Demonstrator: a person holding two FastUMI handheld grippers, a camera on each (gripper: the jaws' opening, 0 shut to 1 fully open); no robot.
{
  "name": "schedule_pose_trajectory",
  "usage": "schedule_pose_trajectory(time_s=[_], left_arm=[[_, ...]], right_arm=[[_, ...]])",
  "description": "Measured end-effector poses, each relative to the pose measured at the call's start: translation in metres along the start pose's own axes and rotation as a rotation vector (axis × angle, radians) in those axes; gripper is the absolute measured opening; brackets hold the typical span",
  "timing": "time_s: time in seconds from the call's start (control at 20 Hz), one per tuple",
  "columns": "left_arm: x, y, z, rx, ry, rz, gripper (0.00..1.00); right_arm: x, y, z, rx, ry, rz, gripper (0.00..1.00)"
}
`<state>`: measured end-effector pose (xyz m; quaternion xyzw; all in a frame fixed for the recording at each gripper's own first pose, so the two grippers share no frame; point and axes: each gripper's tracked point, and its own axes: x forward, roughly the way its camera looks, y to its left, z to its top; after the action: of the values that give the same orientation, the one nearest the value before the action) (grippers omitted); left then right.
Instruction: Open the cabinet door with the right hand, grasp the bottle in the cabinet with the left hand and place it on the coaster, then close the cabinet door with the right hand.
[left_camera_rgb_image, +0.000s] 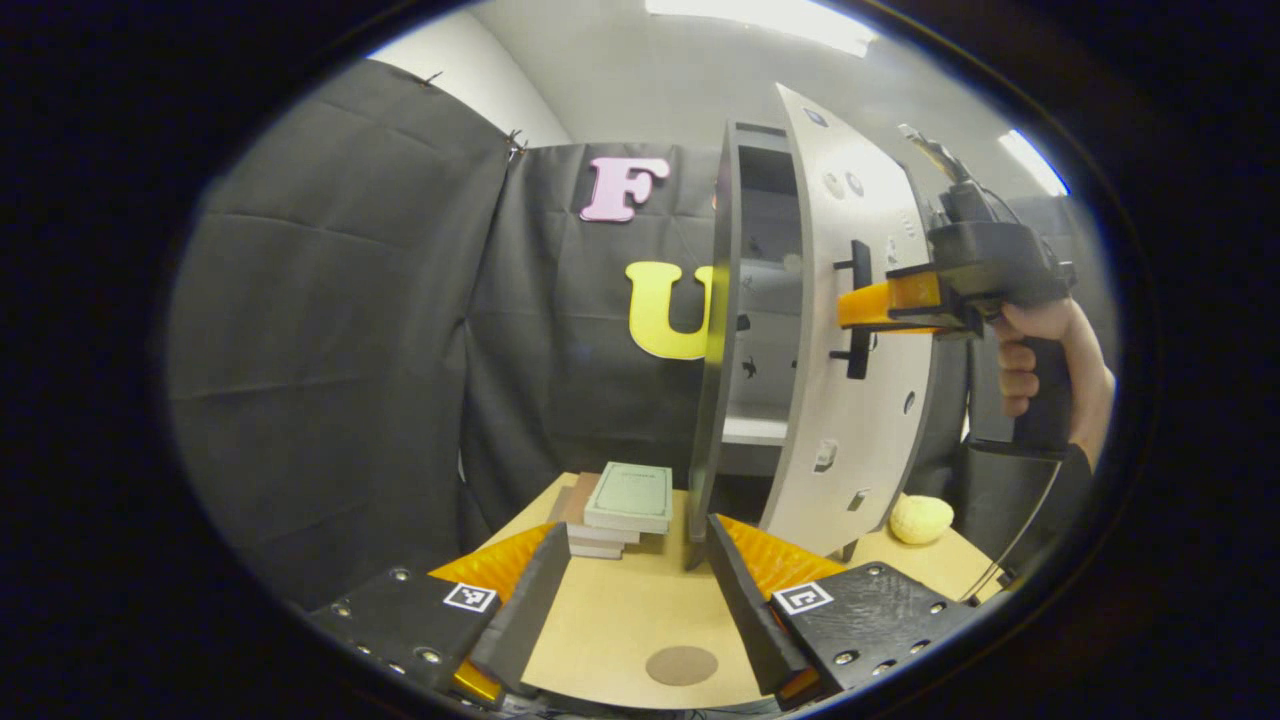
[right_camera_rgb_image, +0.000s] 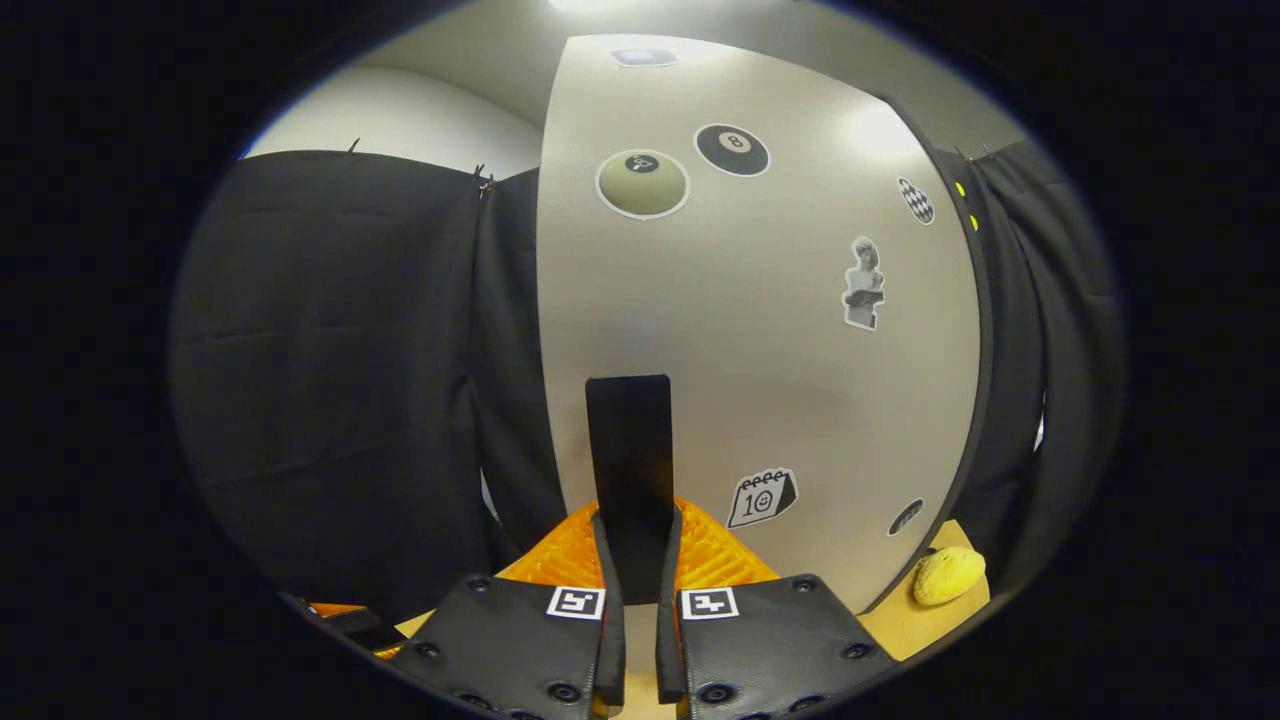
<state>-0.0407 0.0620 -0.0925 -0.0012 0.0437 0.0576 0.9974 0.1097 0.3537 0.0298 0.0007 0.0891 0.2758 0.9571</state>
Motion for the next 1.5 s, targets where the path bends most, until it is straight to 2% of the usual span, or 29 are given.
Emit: schedule_pose_trajectory(time_s=[0.1,0.25,0.3,0.55,0.65,0.9,0.95,1.05,1.1,1.35,1.5], left_arm=[[-0.001,-0.001,0.001,0.007,0.000,0.005,0.84],[0.001,-0.002,0.002,0.011,0.004,0.008,0.82],[0.002,-0.002,0.000,0.011,0.006,0.006,0.85],[0.007,-0.004,-0.007,0.009,0.024,-0.012,0.82],[0.010,-0.007,-0.011,0.012,0.037,-0.026,0.82],[0.016,-0.031,-0.026,0.034,0.061,-0.085,0.82],[0.016,-0.038,-0.027,0.027,0.066,-0.101,0.84],[0.020,-0.053,-0.026,0.005,0.067,-0.134,0.82],[0.023,-0.060,-0.025,-0.001,0.067,-0.149,0.85],[0.031,-0.090,-0.028,-0.035,0.082,-0.210,0.82],[0.034,-0.108,-0.027,-0.063,0.093,-0.251,0.82]], right_arm=[[-0.004,-0.002,-0.001,0.011,0.001,0.009,0.14],[-0.008,-0.008,-0.002,0.035,-0.013,0.025,0.14],[-0.010,-0.009,-0.002,0.038,-0.013,0.023,0.14],[-0.022,-0.016,-0.004,0.039,-0.008,-0.007,0.14],[-0.027,-0.021,-0.005,0.044,-0.007,-0.026,0.12],[-0.039,-0.032,-0.006,0.066,-0.002,-0.088,0.13],[-0.044,-0.035,-0.006,0.066,-0.005,-0.105,0.13],[-0.050,-0.039,-0.006,0.063,-0.008,-0.136,0.11],[-0.052,-0.041,-0.007,0.062,-0.006,-0.154,0.13],[-0.067,-0.058,-0.005,0.066,-0.010,-0.225,0.10],[-0.069,-0.068,-0.007,0.078,-0.008,-0.273,0.12]])
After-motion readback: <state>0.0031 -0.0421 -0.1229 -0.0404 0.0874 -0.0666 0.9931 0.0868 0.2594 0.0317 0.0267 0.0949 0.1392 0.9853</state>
